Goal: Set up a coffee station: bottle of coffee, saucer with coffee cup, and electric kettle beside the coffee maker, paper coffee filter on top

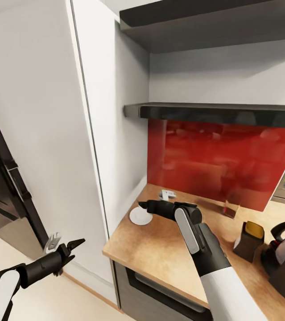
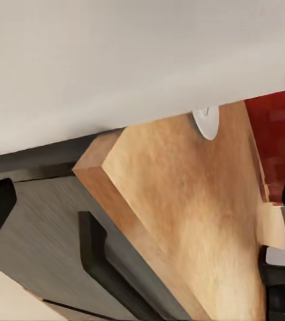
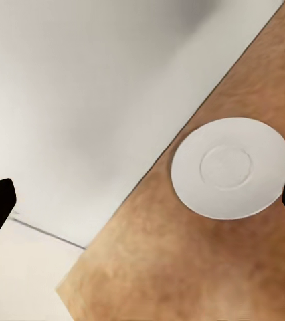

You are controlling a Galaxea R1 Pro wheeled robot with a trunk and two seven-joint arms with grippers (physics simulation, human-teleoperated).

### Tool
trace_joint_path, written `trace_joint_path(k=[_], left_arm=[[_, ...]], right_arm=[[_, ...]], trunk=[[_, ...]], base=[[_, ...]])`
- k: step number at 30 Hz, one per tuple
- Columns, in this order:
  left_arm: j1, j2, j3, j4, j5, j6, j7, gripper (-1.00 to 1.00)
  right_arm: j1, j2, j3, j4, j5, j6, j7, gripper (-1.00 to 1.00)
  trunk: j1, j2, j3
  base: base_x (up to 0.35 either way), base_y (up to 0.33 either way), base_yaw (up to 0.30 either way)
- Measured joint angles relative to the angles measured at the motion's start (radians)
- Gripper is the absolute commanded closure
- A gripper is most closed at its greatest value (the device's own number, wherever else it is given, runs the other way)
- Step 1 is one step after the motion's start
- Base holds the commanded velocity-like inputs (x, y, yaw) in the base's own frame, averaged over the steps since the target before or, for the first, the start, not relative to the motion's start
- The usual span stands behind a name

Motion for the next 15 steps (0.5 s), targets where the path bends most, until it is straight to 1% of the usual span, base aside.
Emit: trace_joint_path(k=[4, 6, 9, 15], left_arm=[[0.006, 0.0, 0.0, 0.0, 0.0, 0.0, 0.0, -1.0], [0.016, 0.0, 0.0, 0.0, 0.0, -0.001, 0.0, -1.0], [0.022, 0.001, 0.0, 0.0, 0.001, -0.001, 0.0, -1.0], [0.026, 0.001, 0.0, 0.0, 0.002, 0.0, 0.0, -1.0]], right_arm=[[0.0, 0.0, 0.001, 0.006, 0.002, -0.002, 0.0, -1.0], [0.0, -0.001, 0.001, 0.017, 0.003, -0.005, 0.001, -1.0], [0.0, 0.0, 0.001, 0.034, 0.004, -0.017, 0.001, -1.0], [0.0, 0.0, 0.002, 0.067, 0.006, -0.051, 0.001, -1.0]], trunk=[[0.0, 0.0, 0.0], [0.0, 0.0, 0.0], [0.0, 0.0, 0.0], [0.001, 0.0, 0.0]], base=[[0.288, 0.192, 0.0], [0.203, 0.151, 0.0], [0.094, 0.07, 0.0], [0.021, 0.016, 0.0]])
